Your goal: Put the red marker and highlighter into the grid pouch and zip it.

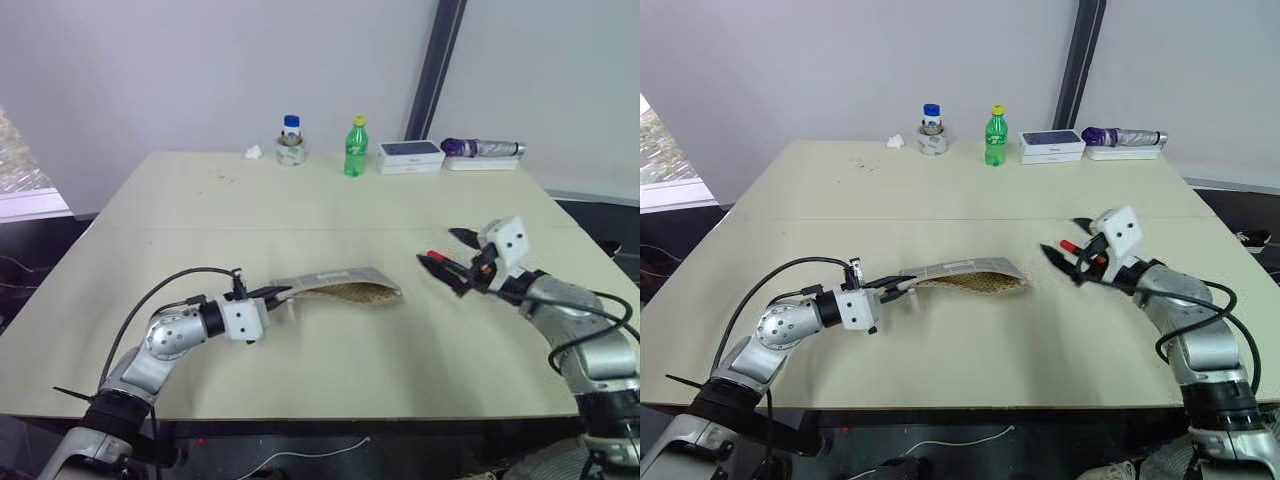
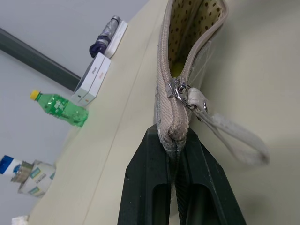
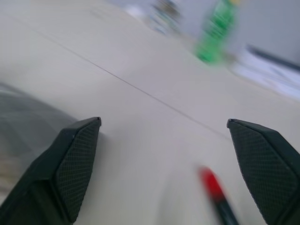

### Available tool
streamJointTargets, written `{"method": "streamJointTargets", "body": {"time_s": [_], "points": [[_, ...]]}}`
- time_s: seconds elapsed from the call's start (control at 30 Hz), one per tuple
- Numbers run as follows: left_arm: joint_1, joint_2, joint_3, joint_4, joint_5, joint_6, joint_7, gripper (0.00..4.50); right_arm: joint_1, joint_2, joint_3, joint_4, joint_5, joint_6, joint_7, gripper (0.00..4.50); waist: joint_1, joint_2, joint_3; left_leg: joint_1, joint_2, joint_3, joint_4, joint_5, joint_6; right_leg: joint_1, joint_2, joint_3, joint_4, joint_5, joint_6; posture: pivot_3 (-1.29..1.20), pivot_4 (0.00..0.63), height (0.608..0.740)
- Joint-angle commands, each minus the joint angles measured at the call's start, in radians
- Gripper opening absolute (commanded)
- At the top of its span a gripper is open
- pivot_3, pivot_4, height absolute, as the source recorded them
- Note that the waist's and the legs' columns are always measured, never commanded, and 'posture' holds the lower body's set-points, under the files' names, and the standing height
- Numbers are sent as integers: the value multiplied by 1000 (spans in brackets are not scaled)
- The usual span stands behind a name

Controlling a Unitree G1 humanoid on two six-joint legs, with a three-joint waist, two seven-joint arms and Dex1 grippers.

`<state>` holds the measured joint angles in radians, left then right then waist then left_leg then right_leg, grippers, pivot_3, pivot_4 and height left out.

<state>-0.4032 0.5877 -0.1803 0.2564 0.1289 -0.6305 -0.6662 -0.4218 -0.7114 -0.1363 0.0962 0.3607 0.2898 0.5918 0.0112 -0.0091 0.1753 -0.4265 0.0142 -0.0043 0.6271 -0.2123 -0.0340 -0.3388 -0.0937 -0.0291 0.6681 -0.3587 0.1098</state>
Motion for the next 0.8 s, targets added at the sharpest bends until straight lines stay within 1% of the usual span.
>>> {"method": "streamJointTargets", "body": {"time_s": [0.03,0.07,0.17,0.3,0.4,0.53,0.6,0.63,0.7,0.73,0.77,0.8], "points": [[-22,-13,-1,-25,9,-5,15,0,-120,-13,23,161,-88,-19,-7,4467,-5,0,0,0,-1,1,0,0,0,0,0,0,0,0,0,0,150,740],[-25,-16,-2,-24,12,-3,15,0,-154,-12,36,230,-112,-10,-9,4467,-7,0,0,0,-1,2,0,0,0,-1,0,0,0,0,0,0,150,740],[-29,-19,-1,-22,23,-5,15,0,-215,2,42,373,-128,-35,43,4467,-7,0,0,0,-1,3,-1,0,0,-1,1,0,0,0,0,0,150,740],[-24,-17,3,-32,32,2,19,0,-318,4,43,635,-166,-81,90,4467,-5,0,0,0,-1,4,-1,0,0,0,0,0,-1,0,0,0,150,740],[-14,-17,7,-47,36,11,24,0,-365,7,51,780,-190,-106,136,4467,-6,0,0,0,-1,4,-1,0,0,0,0,0,-1,0,0,0,150,740],[0,-21,1,-75,47,24,34,0,-404,10,67,931,-250,-162,125,4467,-8,1,0,0,0,4,-1,0,0,0,0,0,-1,0,0,0,150,740],[4,-24,-3,-87,52,32,38,0,-417,12,66,979,-254,-128,133,3942,-9,1,0,0,0,4,-1,0,0,0,0,1,-1,0,0,0,150,740],[5,-25,-3,-92,53,35,38,0,-420,13,65,988,-255,-127,139,3546,-9,1,0,0,0,4,-1,0,0,0,0,0,-1,0,0,0,150,740],[8,-25,-2,-99,54,41,38,0,-420,14,61,976,-251,-148,154,2603,-6,1,0,0,0,3,0,0,0,1,0,0,-1,0,0,0,150,740],[10,-25,-1,-101,54,44,38,0,-418,15,56,954,-239,-136,176,2040,-5,1,0,0,0,3,0,0,0,1,0,0,-1,0,0,0,150,740],[11,-25,0,-103,54,46,38,0,-412,13,57,929,-233,-130,198,1602,-5,1,0,0,0,3,0,0,0,1,0,0,-1,0,0,0,150,740],[11,-25,0,-105,54,48,38,0,-396,10,53,888,-218,-123,236,974,-4,1,0,0,0,3,0,0,0,1,0,0,-1,0,0,0,150,740]]}}
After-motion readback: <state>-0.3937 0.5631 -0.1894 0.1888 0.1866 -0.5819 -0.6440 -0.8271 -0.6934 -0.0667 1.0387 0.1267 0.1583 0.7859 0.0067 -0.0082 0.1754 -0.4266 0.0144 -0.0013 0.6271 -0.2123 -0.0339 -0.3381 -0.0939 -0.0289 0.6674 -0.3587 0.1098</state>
